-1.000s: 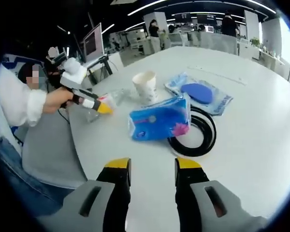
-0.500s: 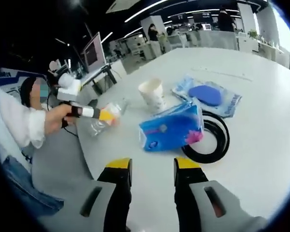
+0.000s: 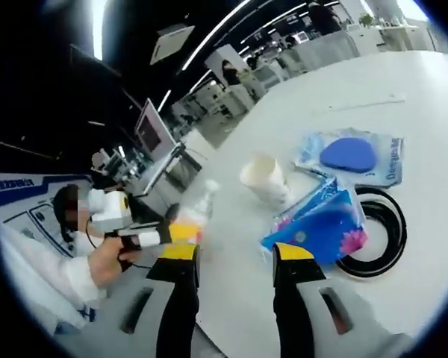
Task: Arrange the tabletop items into an orderly group along one side of the table until the central work area is clear of visible clutter.
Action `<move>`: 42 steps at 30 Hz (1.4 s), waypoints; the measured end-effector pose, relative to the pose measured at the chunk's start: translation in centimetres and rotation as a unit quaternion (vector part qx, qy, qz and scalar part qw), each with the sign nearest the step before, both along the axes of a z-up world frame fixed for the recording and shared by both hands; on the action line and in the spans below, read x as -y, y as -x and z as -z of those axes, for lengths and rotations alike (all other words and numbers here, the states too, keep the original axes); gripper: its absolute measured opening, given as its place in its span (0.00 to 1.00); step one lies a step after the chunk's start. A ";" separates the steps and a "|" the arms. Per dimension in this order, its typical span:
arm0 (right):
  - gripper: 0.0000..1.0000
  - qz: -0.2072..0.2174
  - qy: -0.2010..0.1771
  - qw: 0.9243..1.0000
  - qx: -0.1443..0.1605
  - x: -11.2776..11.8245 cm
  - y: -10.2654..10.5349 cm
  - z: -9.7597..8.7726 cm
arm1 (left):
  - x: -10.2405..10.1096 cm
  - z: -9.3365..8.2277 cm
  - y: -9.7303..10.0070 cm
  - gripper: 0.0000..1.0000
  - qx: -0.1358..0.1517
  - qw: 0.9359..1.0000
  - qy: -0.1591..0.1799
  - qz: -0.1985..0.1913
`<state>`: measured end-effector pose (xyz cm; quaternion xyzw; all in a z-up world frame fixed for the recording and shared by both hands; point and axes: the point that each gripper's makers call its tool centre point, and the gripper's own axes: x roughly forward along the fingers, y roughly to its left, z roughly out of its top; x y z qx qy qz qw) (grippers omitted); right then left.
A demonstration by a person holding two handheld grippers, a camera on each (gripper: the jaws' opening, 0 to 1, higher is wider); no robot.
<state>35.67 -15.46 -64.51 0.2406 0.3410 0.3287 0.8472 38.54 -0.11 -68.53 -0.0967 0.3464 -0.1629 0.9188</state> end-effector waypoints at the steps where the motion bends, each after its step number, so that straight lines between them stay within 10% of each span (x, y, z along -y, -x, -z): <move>1: 0.37 0.000 -0.018 1.000 -0.005 -0.7 -0.2 -0.4 | 0.1 -0.4 0.0 0.37 0.006 1.000 0.003 0.000; 7: 0.38 0.009 -0.110 0.993 -0.033 -3.7 -1.5 -2.6 | 1.2 -3.1 0.0 0.37 0.047 0.999 0.027 0.004; 35: 0.46 0.012 -0.169 0.984 -0.055 -8.9 -5.1 -5.9 | 4.4 -6.6 3.0 0.38 0.119 0.990 0.008 0.081; 42: 0.22 0.000 -0.149 0.988 -0.028 -9.2 -5.0 -6.2 | 5.3 -6.5 3.8 0.39 0.124 0.986 -0.006 0.110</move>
